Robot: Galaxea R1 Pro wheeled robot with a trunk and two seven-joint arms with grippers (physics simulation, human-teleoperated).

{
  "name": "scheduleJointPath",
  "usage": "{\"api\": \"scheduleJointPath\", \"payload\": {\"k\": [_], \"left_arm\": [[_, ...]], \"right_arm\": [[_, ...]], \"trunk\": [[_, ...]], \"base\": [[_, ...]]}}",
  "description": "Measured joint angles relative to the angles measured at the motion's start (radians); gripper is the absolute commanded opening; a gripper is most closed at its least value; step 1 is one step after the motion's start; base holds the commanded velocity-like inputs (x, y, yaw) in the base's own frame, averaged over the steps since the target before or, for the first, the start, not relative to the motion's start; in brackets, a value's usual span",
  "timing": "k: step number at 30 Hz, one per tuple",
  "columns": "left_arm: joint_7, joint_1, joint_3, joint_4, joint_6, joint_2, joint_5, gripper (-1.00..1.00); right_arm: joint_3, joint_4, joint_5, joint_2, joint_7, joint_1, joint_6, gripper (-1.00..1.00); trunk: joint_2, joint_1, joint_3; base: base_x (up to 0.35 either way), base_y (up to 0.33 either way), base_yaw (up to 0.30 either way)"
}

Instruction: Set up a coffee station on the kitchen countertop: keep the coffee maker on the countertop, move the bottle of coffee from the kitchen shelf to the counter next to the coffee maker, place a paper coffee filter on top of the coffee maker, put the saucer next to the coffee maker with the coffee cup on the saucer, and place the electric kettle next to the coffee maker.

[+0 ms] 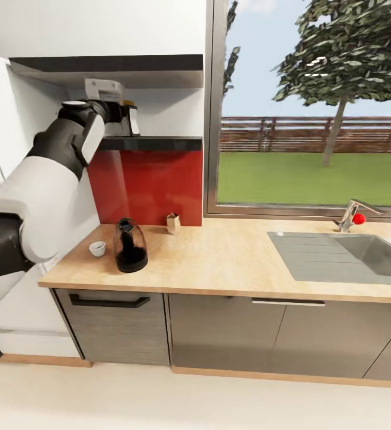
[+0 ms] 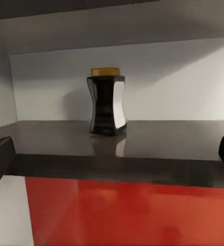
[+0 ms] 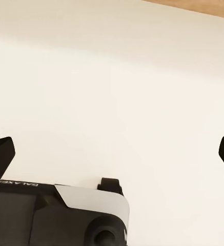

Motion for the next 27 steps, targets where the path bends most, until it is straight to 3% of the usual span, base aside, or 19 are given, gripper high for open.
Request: {"api": "scheduleJointPath", "payload": {"k": [4,10,20,27], "left_arm": [[0.001,-0.064,-0.001,0.073,-0.001,0.002,-0.029,1.0],[0.001,-0.069,-0.001,0.078,0.001,0.009,-0.095,1.0],[0.0,-0.062,0.003,0.073,-0.004,0.01,-0.106,1.0],[0.005,-0.061,0.018,0.071,-0.003,0.012,-0.095,1.0]], "right_arm": [[0.0,0.035,0.001,-0.014,0.0,0.0,0.004,1.0],[0.0,0.092,-0.001,-0.039,-0.002,0.015,0.005,1.0],[0.001,0.096,0.0,-0.05,0.0,0.04,0.011,1.0],[0.0,0.097,-0.003,-0.049,0.001,0.041,0.118,1.0]], "trunk": [[0.0,0.0,0.0],[0.0,0.0,0.0],[0.0,0.0,0.0],[0.0,0.0,0.0]], "base": [[0.0,0.0,0.0],[0.0,0.0,0.0],[0.0,0.0,0.0],[0.036,0.0,0.0]]}}
